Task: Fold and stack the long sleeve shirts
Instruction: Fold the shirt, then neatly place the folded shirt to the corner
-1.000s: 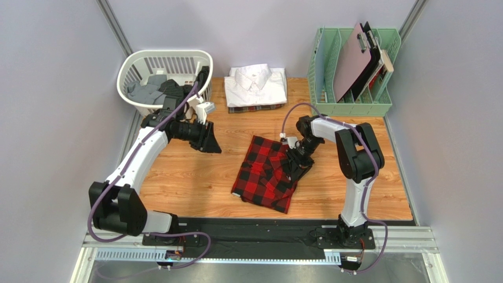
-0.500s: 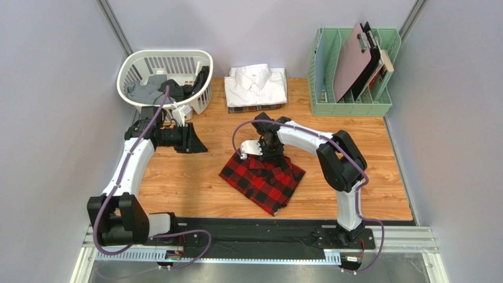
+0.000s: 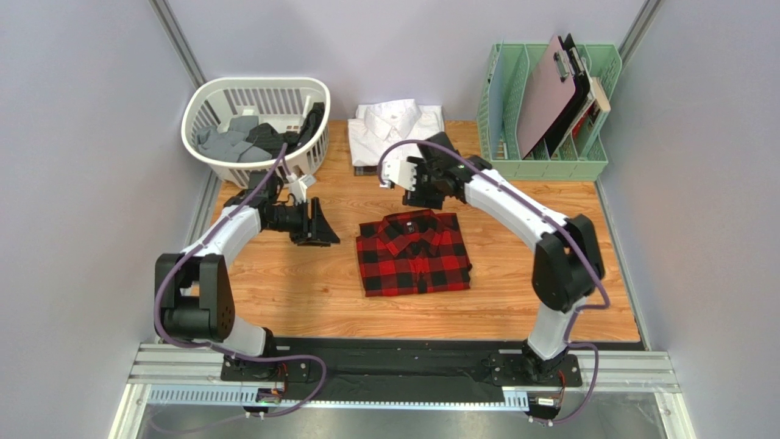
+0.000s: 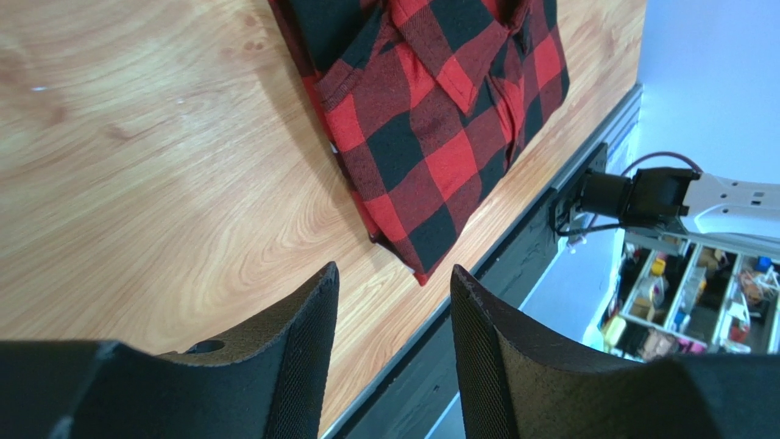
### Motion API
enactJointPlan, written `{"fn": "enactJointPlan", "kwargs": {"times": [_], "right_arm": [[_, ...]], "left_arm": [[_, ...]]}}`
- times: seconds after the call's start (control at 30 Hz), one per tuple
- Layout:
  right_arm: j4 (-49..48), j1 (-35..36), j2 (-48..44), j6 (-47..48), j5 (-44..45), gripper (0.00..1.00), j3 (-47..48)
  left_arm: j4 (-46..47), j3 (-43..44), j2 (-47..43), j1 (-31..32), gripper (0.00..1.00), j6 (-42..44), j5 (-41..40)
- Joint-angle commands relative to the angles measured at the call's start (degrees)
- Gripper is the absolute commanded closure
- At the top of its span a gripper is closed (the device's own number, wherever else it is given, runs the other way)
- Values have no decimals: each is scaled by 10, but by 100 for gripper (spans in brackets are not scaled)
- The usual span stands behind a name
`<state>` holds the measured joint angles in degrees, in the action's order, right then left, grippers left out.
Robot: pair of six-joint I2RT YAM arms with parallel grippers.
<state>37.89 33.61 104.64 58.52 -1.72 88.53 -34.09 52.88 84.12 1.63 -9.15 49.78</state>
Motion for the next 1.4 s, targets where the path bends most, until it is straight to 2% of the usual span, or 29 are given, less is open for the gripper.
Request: {"fn": "enactJointPlan", "kwargs": {"times": [0.0, 0.2, 0.27, 0.37, 0.63, 0.9, 1.0, 1.03, 1.13, 1.2, 1.3, 1.37], "right_arm": [[89, -41, -70, -217, -89, 32, -89], [112, -179, -46, -376, -258, 33, -150], [109, -206, -33, -398, -275, 33, -161], [87, -221, -8, -441, -277, 33, -172], [50, -226, 57, -515, -304, 36, -198], [-1, -225, 76, -548, -324, 40, -244], [-6, -224, 94, -552, -329, 46, -233], [-3, -224, 96, -552, -330, 51, -230], [-4, -217, 97, -558, -334, 59, -228], [-4, -210, 101, -561, -324, 64, -223], [-4, -201, 104, -566, -316, 73, -216], [-4, -201, 105, -566, -312, 81, -214]], "left_arm": [[47, -1, 26, 37, 45, -23, -3], [132, -27, 66, 87, 45, -79, -60], [151, -30, 81, 96, 44, -86, -78], [157, -20, 109, 104, 44, -86, -104], [187, -8, 150, 144, 44, -129, -112], [209, -2, 197, 172, 45, -158, -151], [211, 15, 222, 174, 53, -159, -145], [209, 20, 227, 174, 58, -156, -142], [208, 24, 230, 174, 60, -156, -139], [211, 22, 229, 174, 60, -156, -138], [192, 30, 229, 175, 51, -143, -161], [183, 31, 228, 176, 48, -136, -180]]}}
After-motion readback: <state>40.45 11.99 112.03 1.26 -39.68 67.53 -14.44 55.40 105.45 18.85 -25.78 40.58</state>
